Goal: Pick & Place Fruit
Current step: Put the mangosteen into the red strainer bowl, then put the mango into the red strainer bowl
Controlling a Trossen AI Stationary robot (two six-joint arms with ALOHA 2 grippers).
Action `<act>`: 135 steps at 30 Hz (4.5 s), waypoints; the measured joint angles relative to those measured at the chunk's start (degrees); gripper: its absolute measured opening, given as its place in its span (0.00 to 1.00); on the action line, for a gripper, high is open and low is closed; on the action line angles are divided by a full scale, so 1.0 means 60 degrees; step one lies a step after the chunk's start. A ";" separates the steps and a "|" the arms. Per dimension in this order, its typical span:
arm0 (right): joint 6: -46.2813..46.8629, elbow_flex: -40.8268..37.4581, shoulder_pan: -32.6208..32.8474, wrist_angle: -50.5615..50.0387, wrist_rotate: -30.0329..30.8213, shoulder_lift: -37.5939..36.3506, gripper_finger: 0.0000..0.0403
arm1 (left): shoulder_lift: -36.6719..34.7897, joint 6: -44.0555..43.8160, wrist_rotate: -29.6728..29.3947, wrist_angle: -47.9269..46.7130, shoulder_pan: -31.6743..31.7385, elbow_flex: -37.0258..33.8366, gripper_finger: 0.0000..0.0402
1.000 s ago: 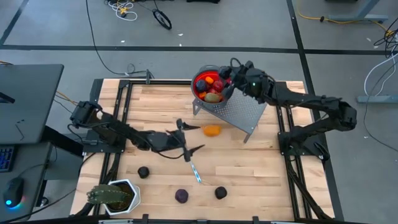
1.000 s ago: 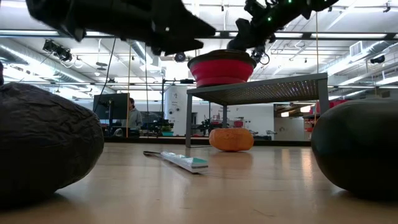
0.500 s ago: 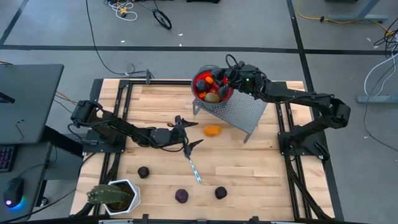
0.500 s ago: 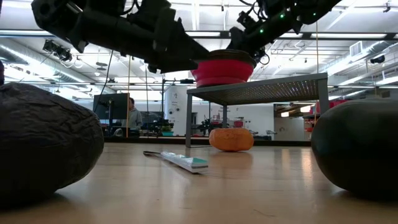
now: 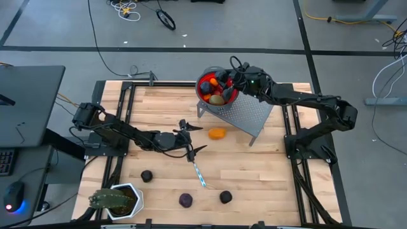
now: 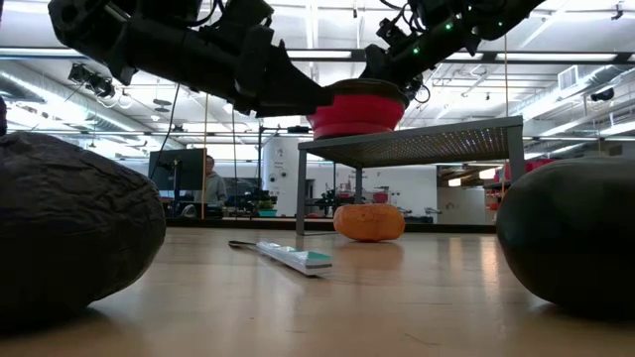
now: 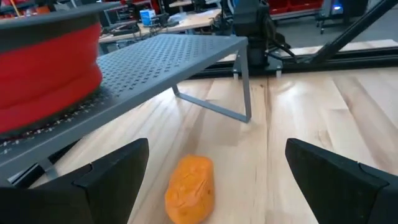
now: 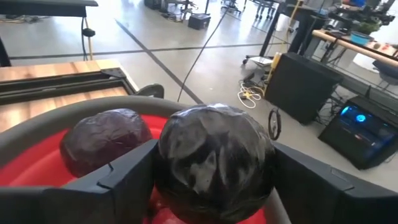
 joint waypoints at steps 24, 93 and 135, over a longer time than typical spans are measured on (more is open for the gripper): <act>-0.0246 0.0000 0.0761 0.0414 0.0663 -0.0371 0.88 | 0.0011 0.0221 -0.0016 -0.0698 0.0037 0.0000 0.96; 0.3323 0.0000 0.8444 -0.3937 0.4386 -0.0976 0.80 | 0.2860 0.0339 0.1810 0.0497 0.1344 0.1457 0.96; 0.3543 0.0000 0.9075 -0.4002 0.4386 -0.0976 0.80 | 0.4295 -0.0864 0.2015 -0.2136 0.2088 0.3045 0.76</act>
